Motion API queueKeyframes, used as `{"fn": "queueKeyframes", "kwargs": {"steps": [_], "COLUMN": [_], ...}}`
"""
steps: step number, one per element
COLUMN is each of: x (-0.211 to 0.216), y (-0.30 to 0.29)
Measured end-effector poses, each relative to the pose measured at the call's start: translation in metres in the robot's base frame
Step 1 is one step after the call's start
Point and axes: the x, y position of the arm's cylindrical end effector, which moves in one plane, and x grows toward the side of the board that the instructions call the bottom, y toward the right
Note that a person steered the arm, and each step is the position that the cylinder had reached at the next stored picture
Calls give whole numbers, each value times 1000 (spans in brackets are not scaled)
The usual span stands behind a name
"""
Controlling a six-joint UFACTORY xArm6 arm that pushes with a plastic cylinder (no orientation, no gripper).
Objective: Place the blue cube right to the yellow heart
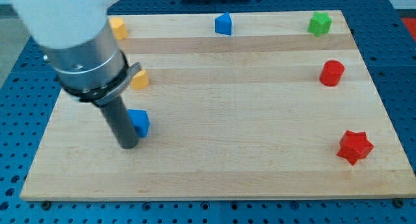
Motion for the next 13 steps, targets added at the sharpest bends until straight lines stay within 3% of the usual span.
{"fn": "queueKeyframes", "kwargs": {"steps": [2, 4, 6, 13], "x": [-40, -30, -58, -71], "y": [14, 1, -23, 61]}}
